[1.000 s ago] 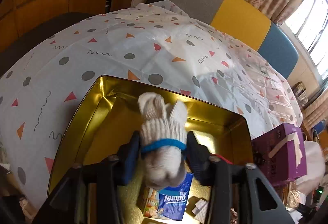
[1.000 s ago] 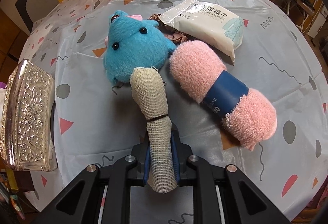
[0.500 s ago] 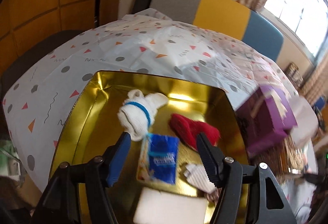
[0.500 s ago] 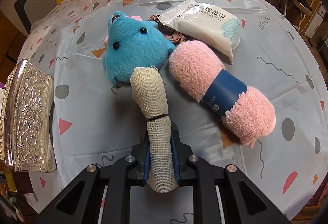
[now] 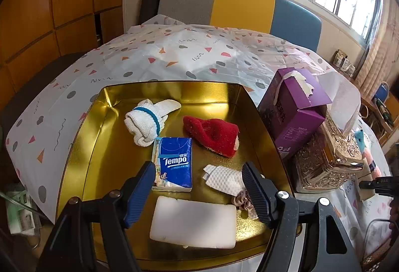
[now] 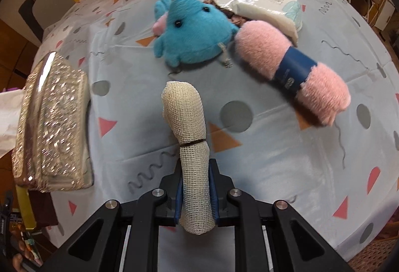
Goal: Organize soft objects
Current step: 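Carry beige rolled cloth into gold tray with right gripper and release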
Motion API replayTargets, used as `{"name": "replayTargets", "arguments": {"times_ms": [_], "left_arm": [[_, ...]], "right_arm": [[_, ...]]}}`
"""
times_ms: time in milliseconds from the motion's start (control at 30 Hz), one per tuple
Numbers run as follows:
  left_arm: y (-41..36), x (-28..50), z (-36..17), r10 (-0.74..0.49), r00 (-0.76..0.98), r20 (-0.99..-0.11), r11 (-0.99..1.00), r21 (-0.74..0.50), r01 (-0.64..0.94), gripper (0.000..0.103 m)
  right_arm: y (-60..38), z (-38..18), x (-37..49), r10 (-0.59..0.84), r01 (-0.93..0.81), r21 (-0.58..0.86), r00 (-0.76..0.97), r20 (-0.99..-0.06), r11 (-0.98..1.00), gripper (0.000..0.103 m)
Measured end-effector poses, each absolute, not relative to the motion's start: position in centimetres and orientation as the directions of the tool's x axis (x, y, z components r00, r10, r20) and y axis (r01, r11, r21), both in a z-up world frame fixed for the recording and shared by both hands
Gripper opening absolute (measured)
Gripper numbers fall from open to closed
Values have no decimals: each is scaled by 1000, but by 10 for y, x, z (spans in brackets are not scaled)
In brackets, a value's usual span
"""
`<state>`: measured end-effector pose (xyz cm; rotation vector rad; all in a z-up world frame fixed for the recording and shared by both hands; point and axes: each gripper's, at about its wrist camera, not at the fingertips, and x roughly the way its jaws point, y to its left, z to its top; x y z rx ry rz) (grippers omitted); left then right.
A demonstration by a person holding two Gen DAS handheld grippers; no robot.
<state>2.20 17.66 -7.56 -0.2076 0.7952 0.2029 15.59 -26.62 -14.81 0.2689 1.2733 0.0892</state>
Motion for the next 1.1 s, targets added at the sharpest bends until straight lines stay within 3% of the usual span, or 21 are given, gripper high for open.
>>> {"name": "replayTargets", "arguments": {"times_ms": [433,667,867,1100], "left_arm": [[185,14,-78,93,683,-724,954,-133,-270,75],[216,7,-78,132,677,-724,924,-157,-348,75],[241,-3,-75,174,679,-713,896,-171,-409,76],[257,-11,-77,183,675,-715,877,-191,-440,79]], "right_arm": [[-252,-68,140,270,12,316,490,-829,949,14],[-161,22,140,432,-278,331,576,-694,902,14],[-41,47,118,591,-571,290,457,-665,768,15],[80,-21,116,584,-707,284,221,-781,648,17]]}}
